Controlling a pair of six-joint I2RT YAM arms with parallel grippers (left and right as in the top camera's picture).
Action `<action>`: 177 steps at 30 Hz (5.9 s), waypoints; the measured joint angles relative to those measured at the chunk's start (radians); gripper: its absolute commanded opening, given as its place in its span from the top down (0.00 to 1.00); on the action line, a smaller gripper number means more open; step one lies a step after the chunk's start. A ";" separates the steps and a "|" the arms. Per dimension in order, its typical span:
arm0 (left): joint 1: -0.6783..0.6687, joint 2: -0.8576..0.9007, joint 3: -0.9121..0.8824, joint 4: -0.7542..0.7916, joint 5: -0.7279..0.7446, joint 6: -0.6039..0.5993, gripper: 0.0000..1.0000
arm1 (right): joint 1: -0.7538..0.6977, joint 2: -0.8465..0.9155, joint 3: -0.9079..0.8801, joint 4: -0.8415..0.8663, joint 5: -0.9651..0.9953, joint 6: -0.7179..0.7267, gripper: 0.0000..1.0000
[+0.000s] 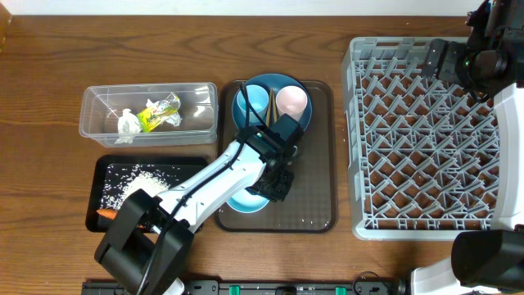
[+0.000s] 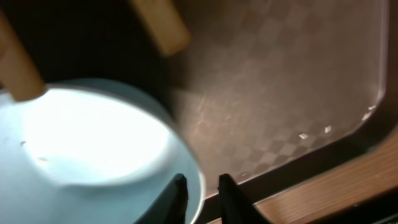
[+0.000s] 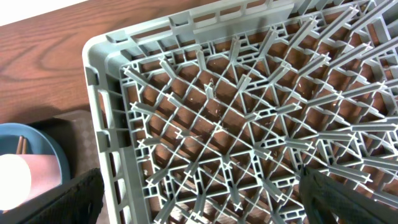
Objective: Sort waste into correct bins and load items into the dishwasher rack
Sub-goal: 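Carry the empty bowl back and set it on the brown tray, then reach the left gripper to the blue cup on the plate, then grasp the blue cup with the left gripper and lift it, then raise the blue cup and bring the right gripper toward it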
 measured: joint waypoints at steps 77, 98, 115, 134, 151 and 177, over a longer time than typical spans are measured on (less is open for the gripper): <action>0.363 0.158 0.330 0.262 -0.204 -0.129 0.64 | 0.000 0.000 0.000 0.040 -0.003 0.000 0.01; 0.363 0.193 0.325 0.280 -0.203 -0.132 0.64 | 0.000 0.000 0.000 0.040 -0.003 0.000 0.01; 0.363 0.256 0.322 0.264 -0.204 -0.138 0.78 | 0.000 0.000 0.000 0.040 -0.003 0.000 0.01; 0.369 0.256 0.321 0.264 -0.204 -0.139 0.94 | 0.000 0.000 0.000 0.048 -0.003 0.000 0.01; 0.422 0.118 0.342 0.277 -0.204 -0.139 0.93 | 0.000 0.000 0.000 0.076 -0.003 0.019 0.01; 0.671 -0.085 0.362 0.643 0.980 -0.510 0.94 | 0.026 0.000 0.000 0.334 -1.294 -0.286 0.01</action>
